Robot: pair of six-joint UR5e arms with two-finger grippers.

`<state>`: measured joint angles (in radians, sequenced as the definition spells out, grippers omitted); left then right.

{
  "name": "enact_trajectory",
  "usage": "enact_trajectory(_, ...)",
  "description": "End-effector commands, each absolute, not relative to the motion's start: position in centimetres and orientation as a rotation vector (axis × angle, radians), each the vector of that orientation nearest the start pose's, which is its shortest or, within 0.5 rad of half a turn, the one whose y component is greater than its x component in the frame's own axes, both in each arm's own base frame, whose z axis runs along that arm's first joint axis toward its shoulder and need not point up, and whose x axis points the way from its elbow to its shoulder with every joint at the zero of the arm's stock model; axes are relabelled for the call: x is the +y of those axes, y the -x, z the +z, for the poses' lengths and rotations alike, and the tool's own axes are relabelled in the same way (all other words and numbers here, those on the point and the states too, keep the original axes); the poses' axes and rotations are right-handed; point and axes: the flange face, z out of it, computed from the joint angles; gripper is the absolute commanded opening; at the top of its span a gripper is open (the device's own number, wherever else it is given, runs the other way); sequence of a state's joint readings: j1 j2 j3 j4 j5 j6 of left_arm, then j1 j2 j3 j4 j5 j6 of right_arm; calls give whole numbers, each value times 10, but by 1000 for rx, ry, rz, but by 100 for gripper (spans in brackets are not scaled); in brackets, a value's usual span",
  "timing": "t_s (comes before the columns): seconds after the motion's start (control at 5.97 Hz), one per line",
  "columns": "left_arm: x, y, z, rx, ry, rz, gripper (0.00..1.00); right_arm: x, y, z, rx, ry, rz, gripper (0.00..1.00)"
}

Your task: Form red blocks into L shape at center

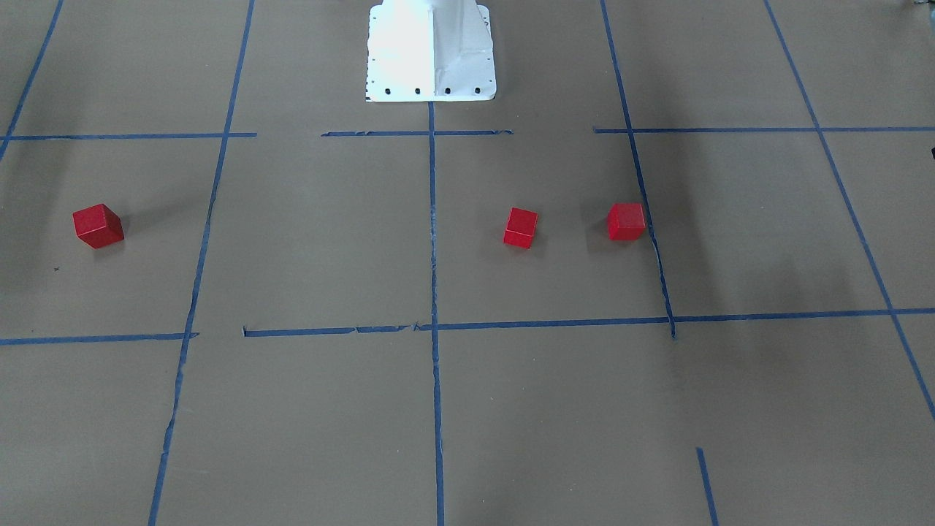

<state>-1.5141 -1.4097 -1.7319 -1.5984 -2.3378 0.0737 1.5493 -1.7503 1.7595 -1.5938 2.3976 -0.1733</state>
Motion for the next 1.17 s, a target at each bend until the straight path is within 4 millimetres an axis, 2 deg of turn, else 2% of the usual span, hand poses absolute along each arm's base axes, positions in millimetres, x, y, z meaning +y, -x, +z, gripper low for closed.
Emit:
enact_trajectory(0.0, -429, 39, 651, 767, -31, 137, 100, -417, -50, 645, -827, -50, -178, 100)
enact_trajectory(0.17, -429, 39, 651, 767, -31, 137, 100, -425, -40, 635, -825, -64, -212, 100)
enact_trajectory(0.34, -429, 39, 651, 767, -33, 137, 100, -434, -12, 616, -823, -95, -288, 100)
enact_trajectory(0.5, -429, 39, 651, 767, -31, 137, 100, -444, 22, 599, -833, -113, -290, 100)
enact_trajectory(0.84, -429, 40, 650, 767, -33, 136, 100, -443, 106, 566, -878, -183, -240, 100)
enact_trajectory(1.01, -429, 40, 651, 767, -33, 136, 100, -438, 153, 558, -859, -172, -235, 100)
